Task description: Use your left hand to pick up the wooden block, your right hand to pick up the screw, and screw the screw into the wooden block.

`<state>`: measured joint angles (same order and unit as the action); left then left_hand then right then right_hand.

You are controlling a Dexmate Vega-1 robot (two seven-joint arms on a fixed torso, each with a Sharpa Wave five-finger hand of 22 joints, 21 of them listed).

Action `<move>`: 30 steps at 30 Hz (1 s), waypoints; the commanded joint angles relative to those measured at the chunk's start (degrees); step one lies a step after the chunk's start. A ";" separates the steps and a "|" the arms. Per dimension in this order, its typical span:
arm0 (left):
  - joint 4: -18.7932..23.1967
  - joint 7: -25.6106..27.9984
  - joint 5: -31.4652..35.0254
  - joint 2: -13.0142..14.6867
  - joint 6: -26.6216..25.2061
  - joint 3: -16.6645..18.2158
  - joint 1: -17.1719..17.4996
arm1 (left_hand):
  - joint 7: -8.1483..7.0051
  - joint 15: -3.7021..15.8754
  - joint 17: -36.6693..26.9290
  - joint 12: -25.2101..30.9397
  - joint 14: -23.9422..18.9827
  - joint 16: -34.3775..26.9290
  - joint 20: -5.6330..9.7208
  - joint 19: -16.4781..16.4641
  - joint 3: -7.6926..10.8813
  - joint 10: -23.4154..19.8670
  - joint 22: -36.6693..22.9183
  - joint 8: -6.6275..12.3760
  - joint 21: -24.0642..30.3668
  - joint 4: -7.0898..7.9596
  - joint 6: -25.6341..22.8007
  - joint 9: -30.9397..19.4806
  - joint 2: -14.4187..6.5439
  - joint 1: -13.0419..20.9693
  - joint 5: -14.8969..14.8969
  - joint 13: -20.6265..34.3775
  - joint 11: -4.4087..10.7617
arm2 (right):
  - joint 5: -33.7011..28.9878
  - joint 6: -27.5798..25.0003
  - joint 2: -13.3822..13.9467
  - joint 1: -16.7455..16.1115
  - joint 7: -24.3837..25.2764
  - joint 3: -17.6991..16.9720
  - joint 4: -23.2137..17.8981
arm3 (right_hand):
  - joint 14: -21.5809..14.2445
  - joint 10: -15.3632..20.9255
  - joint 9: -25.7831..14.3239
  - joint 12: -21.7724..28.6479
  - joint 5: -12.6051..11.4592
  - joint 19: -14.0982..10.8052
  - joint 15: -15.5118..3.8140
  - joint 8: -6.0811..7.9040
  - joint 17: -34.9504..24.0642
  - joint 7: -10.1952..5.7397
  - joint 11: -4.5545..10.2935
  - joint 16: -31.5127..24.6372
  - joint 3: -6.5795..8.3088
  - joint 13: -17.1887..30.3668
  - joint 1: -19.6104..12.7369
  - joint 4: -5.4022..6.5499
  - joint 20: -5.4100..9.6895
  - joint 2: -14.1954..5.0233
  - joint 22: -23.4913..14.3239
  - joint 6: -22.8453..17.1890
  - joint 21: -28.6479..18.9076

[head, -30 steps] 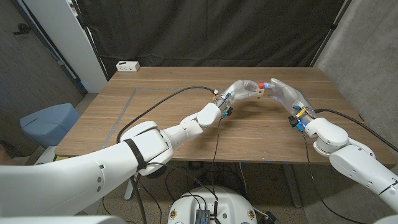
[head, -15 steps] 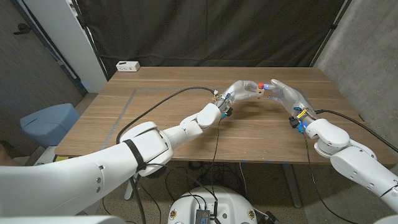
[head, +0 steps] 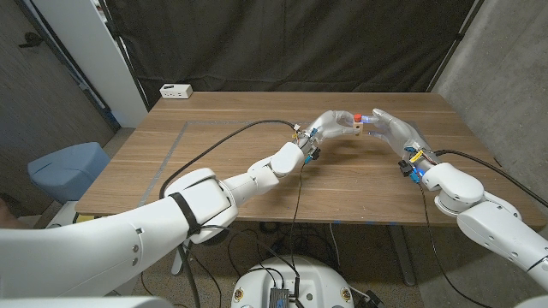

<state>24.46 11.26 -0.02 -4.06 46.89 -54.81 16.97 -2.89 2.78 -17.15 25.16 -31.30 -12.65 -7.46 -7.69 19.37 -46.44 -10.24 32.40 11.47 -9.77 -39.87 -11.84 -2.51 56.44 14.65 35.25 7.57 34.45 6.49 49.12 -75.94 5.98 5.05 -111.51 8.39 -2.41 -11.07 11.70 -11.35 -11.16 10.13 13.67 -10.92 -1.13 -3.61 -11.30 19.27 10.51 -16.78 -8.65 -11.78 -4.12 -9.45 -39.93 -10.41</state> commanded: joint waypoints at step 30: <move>1.66 0.08 1.08 0.39 -0.08 0.42 0.82 | -2.98 5.41 -0.13 3.29 -0.16 -0.16 0.30 -0.27 1.38 -5.44 -0.15 0.33 0.14 0.96 -11.98 -0.17 -1.98 -0.97 0.23 0.89 4.77 | -1.48 0.11 -0.62 -6.21 3.39 -5.20 -3.09 | -2.33 3.68 -0.13 0.95 0.16 -2.03 -0.27 -0.06 -0.10 0.45 -0.88 -1.11 0.59 0.12 -0.55 0.03 -0.04 -0.62 -0.27 -3.08 -0.83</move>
<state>25.54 11.11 0.66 -3.83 46.99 -54.45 17.48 -2.89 2.78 -17.14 25.13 -31.30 -12.65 -7.46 -7.69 19.37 -46.43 -10.24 32.44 11.47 -9.76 -39.87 -11.87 -2.51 56.44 14.47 35.25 7.60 34.29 6.45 49.34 -79.77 6.74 2.09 -113.28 6.85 0.31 -11.18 12.14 -11.35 -12.30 9.62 13.71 -10.92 -0.71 -4.21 -11.94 19.26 10.51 -16.98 -8.64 -11.99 -4.32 -9.45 -42.60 -10.64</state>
